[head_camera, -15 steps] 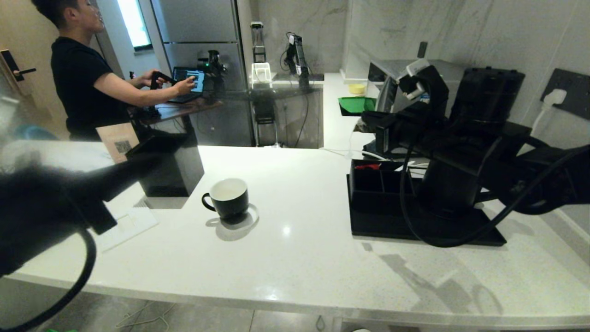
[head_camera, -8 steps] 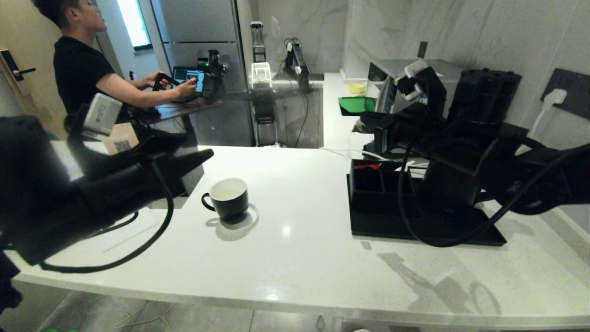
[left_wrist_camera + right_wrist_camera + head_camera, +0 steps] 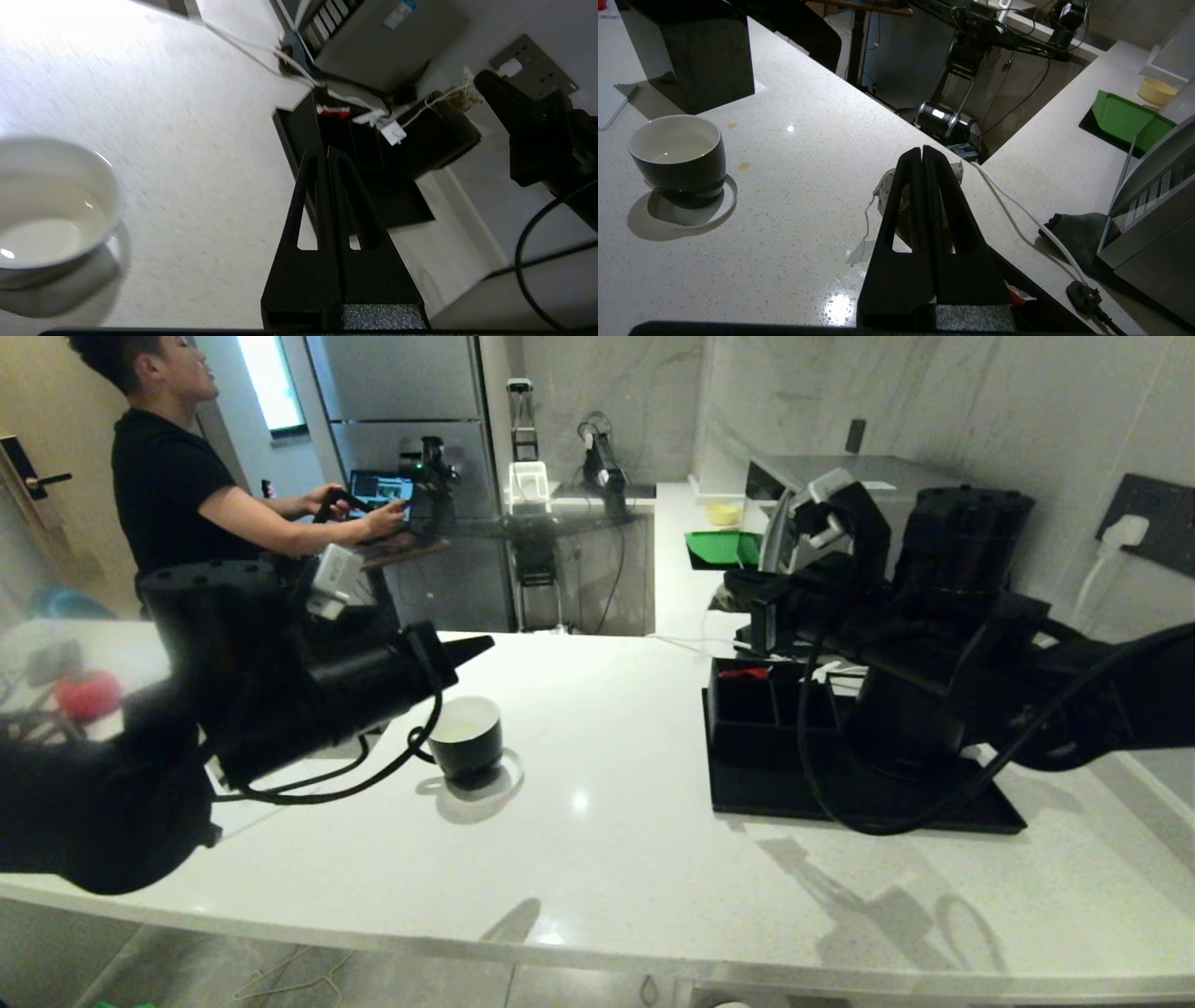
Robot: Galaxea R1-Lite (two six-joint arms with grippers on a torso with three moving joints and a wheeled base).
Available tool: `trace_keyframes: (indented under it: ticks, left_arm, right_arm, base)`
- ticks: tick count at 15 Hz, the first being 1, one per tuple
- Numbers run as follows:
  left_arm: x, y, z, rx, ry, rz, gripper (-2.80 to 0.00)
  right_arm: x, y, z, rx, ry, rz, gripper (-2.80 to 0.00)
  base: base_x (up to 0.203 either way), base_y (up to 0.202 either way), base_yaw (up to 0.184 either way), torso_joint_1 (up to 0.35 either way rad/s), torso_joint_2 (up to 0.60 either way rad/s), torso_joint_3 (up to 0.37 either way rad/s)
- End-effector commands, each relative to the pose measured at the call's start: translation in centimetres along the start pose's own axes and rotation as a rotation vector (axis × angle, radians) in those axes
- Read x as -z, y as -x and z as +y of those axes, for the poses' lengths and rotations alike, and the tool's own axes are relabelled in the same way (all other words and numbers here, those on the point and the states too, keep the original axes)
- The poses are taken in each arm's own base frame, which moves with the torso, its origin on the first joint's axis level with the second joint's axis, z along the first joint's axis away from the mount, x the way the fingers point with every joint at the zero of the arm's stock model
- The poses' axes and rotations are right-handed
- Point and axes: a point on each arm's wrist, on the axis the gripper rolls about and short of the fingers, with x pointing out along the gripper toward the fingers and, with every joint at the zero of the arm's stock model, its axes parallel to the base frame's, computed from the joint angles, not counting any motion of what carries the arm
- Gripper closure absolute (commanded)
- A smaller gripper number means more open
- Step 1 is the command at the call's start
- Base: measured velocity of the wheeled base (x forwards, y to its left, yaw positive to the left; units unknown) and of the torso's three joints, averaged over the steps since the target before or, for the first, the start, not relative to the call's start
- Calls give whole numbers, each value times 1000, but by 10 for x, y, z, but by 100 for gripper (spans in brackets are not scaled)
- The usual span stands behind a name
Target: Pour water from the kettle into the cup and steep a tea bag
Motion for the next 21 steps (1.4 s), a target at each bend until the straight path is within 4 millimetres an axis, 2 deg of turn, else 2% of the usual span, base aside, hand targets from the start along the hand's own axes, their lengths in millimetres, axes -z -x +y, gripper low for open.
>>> trace_keyframes:
  ticks: [1, 3, 7, 11, 14, 16, 21]
  left_arm:
    - [10, -10, 0, 7, 61, 39, 0]
    - [19, -16, -3, 16, 120, 70, 0]
    - [30, -28, -2, 19, 131, 107, 0]
    - [15, -43, -11, 52, 227, 55, 0]
    - [17, -49, -9, 61, 237, 67, 0]
    - [22, -57, -2, 86, 182, 42, 0]
    - [40, -80, 17, 265, -184, 62, 0]
  right_arm:
    - [4, -4, 1, -3, 1, 6, 0]
    - [5, -7, 0, -1, 1, 4, 0]
    - [5, -11, -1, 2, 2, -1, 0]
    - [5, -11, -1, 2, 2, -1, 0]
    - [7, -13, -1, 1, 1, 3, 0]
    - [8, -13, -1, 0, 1, 6, 0]
    - [10, -14, 0, -1, 0, 11, 0]
  base:
    - [0, 0, 0, 0, 0, 0]
    - [0, 0, 0, 0, 0, 0]
    - [0, 0, 0, 0, 0, 0]
    - [0, 0, 0, 0, 0, 0]
    - [0, 0, 0, 0, 0, 0]
    - [0, 0, 0, 0, 0, 0]
    - [0, 0, 0, 0, 0, 0]
